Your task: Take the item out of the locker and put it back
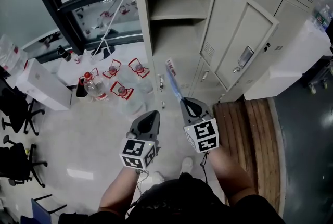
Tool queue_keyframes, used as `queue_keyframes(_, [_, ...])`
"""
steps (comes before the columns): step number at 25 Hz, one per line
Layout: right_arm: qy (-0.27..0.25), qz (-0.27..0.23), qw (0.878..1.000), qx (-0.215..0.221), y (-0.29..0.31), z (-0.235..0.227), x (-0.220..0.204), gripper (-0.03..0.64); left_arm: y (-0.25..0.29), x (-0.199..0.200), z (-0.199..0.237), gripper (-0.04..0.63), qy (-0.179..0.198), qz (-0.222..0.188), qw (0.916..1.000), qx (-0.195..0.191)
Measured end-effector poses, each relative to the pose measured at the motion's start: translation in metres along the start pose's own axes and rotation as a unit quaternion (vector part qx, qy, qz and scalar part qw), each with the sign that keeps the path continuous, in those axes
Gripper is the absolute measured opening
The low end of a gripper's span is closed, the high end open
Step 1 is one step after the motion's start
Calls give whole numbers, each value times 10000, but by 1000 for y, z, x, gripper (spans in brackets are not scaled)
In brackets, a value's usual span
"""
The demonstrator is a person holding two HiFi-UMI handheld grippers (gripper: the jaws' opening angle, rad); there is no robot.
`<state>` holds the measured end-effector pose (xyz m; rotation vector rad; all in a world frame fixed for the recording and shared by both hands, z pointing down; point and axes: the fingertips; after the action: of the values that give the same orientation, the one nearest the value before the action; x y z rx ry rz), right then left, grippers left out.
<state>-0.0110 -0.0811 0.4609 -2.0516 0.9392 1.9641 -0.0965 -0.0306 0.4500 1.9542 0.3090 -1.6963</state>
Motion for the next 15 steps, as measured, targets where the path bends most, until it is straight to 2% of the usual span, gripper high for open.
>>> queue_keyframes(15, [207,-33,9997,-142,-21,27,-14,5,-27,-14,-5,3,1,59,9998,-165])
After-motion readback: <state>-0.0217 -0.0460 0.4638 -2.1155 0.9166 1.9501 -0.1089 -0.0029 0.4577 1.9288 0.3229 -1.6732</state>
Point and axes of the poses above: the fingertips, and each gripper's own axes: y forward along the fingers, z to its left, x out of its top, and after that the axes turned 14 degrees about y, right-handed
